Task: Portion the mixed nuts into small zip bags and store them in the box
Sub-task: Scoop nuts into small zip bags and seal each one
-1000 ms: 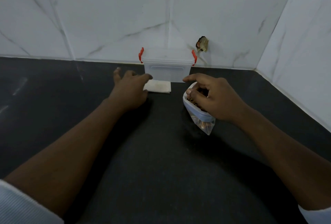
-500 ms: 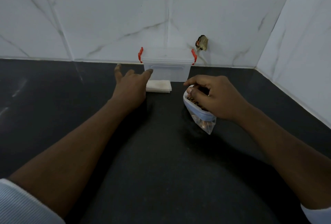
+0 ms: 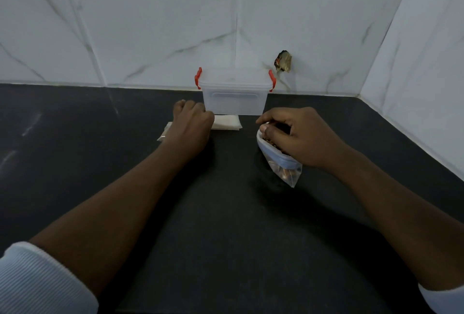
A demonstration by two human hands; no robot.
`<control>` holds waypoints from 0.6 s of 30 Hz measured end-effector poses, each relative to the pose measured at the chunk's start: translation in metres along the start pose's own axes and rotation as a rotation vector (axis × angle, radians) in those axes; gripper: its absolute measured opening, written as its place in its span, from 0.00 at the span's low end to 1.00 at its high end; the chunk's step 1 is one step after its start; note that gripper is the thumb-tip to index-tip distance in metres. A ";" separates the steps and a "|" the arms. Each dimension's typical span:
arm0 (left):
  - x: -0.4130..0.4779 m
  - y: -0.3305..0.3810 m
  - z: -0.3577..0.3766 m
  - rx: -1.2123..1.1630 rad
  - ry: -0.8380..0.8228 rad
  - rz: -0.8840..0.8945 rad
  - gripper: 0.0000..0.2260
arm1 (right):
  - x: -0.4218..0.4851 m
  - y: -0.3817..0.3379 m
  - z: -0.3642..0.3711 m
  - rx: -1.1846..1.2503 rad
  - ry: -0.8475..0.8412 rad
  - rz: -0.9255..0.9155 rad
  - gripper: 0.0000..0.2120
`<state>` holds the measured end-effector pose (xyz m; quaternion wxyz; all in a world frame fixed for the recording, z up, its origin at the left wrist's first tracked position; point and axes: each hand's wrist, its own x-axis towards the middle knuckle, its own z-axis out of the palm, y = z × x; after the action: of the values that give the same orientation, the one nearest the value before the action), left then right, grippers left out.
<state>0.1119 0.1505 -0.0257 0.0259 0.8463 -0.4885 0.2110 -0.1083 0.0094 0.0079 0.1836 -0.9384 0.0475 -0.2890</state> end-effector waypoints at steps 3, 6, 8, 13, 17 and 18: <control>-0.002 0.000 0.002 0.054 -0.006 -0.026 0.07 | 0.000 0.000 0.001 -0.028 -0.025 -0.010 0.09; -0.003 0.001 0.005 0.065 0.037 -0.059 0.07 | 0.000 0.001 0.001 -0.028 -0.037 -0.012 0.09; -0.004 0.001 0.004 0.094 0.031 -0.069 0.06 | 0.000 0.001 0.001 -0.029 -0.045 -0.009 0.09; -0.003 0.000 0.003 0.128 0.031 -0.126 0.06 | 0.001 0.002 0.000 -0.045 -0.068 -0.002 0.09; -0.004 0.001 -0.003 0.018 -0.008 -0.178 0.08 | 0.001 0.002 -0.001 -0.056 -0.074 -0.011 0.09; -0.004 0.001 -0.004 -0.004 0.003 -0.173 0.09 | 0.002 0.003 0.000 -0.055 -0.077 -0.013 0.09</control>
<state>0.1080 0.1542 -0.0237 0.0468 0.8849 -0.4139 0.2083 -0.1069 0.0064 0.0081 0.1575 -0.9538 0.0423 -0.2522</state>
